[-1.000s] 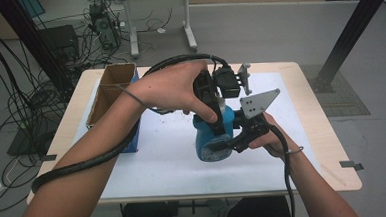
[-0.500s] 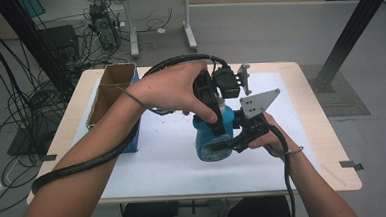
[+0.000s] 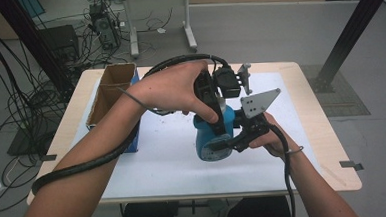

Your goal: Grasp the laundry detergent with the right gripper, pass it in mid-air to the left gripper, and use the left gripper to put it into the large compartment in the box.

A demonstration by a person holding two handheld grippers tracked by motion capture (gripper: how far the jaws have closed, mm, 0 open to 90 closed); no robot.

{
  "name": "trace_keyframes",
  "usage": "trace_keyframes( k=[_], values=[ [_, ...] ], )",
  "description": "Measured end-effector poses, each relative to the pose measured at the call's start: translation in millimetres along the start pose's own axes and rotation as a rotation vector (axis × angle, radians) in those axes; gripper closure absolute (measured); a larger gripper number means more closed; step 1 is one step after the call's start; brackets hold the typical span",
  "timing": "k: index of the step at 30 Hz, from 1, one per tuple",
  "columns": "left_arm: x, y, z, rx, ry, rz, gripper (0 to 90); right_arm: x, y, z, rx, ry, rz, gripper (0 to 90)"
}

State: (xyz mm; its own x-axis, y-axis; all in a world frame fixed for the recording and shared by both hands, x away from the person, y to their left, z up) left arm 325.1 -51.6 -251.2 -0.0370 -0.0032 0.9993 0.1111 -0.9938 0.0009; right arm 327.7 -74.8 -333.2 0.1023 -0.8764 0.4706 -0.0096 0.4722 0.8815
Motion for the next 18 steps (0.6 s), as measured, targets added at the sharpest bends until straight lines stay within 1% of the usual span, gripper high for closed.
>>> trace_keyframes(
  k=[4, 14, 18],
  values=[
    [0.3, 1.2, 0.1, 0.002, 0.002, -0.005, 37.8, 0.8, -0.1, -0.4, -0.001, 0.000, -0.006, 44.0],
    [-2.4, 1.9, 1.4, -0.006, 0.005, 0.011, 38.0, -0.6, -2.6, -1.3, -0.006, -0.003, -0.013, 43.7],
    [-2.1, 2.2, 1.8, -0.010, 0.014, 0.016, 38.0, -1.1, -2.5, -2.2, -0.005, -0.009, -0.028, 43.3]
  ],
)
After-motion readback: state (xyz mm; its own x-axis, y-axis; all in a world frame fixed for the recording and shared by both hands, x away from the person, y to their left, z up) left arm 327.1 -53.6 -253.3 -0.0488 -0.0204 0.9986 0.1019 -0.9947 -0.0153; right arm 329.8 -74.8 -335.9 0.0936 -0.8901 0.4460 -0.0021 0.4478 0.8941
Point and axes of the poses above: each handheld gripper's, and its own axes: x roughly backward along the jaws, y roughly out of its top, z roughly to its left, the point moved 10 cm from there along -x, roughly forward along the jaws, and after that the axes turned 13 degrees about z, right-handed, at the moved point
